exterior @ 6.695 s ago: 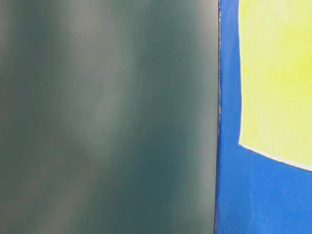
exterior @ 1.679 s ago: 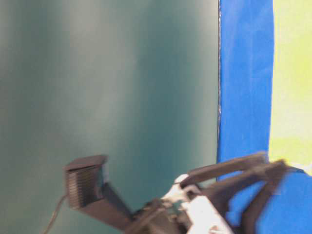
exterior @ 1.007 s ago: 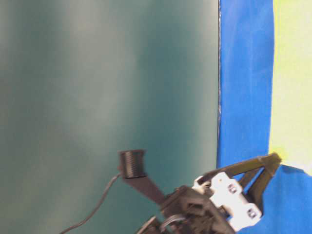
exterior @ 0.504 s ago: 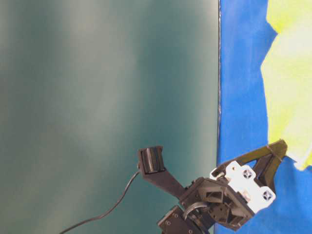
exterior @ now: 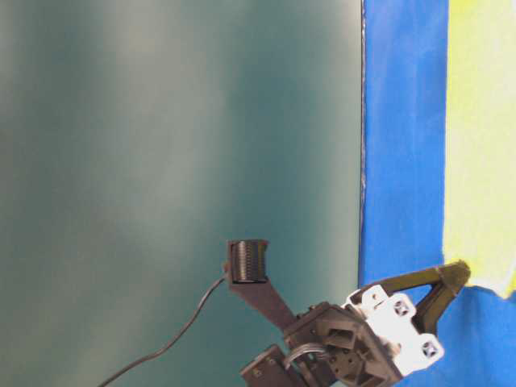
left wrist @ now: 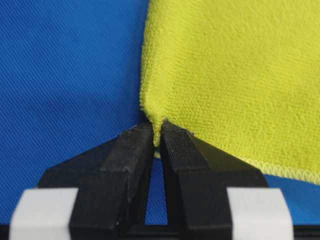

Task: Fold the yellow towel.

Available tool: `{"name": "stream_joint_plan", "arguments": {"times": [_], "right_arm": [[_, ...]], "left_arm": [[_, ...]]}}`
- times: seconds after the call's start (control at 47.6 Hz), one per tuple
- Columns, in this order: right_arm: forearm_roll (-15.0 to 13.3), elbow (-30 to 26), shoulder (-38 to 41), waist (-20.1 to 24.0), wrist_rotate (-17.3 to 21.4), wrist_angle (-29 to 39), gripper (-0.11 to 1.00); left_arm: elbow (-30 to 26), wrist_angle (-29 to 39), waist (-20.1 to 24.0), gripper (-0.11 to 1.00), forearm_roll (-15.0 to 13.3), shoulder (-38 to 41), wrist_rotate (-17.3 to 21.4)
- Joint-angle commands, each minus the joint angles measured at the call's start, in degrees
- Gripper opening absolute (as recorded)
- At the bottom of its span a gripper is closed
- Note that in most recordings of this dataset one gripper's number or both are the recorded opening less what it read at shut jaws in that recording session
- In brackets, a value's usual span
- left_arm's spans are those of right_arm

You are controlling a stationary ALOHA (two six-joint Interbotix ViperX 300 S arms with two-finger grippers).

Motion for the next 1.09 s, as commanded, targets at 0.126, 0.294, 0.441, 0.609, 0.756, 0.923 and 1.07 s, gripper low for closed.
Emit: {"name": "stream_joint_plan", "arguments": {"times": [0.126, 0.294, 0.441, 0.609, 0.756, 0.923, 1.07], "right_arm": [[-0.1, -1.7, -6.8, -0.1, 0.3, 5.6, 0.03], [-0.1, -4.0, -15.6, -0.1, 0.1, 12.7, 0.02], [-0.2, -5.4, -23.1, 0.0, -0.3, 17.1, 0.02], [-0.2, -6.6, -29.4, 0.0, -0.3, 21.4, 0.02], [-0.2, -6.5, -32.0, 0.0, -0.1, 22.5, 0.02], [-0.7, -6.6, -31.0, -0.1, 0.0, 22.2, 0.02], [-3.5, -6.9, -29.4, -1.3, 0.6, 21.8, 0.02]], "left_arm": [[-0.6, 3.2, 0.0, 0.04, 0.1, -4.8, -0.5], [-1.1, 7.1, -0.6, 0.04, 0.1, -10.8, -0.5], [-1.1, 8.7, -0.9, 0.04, 0.1, -17.3, 0.0], [-0.8, 8.8, -1.1, 0.04, 0.1, -19.6, -0.3], [-1.1, 8.4, -2.0, 0.04, 0.1, -19.5, -0.4], [-1.3, 8.2, -3.1, 0.04, 0.1, -19.4, -0.5], [-1.6, 7.6, -5.5, 0.04, 0.1, -19.3, -0.7]]}}
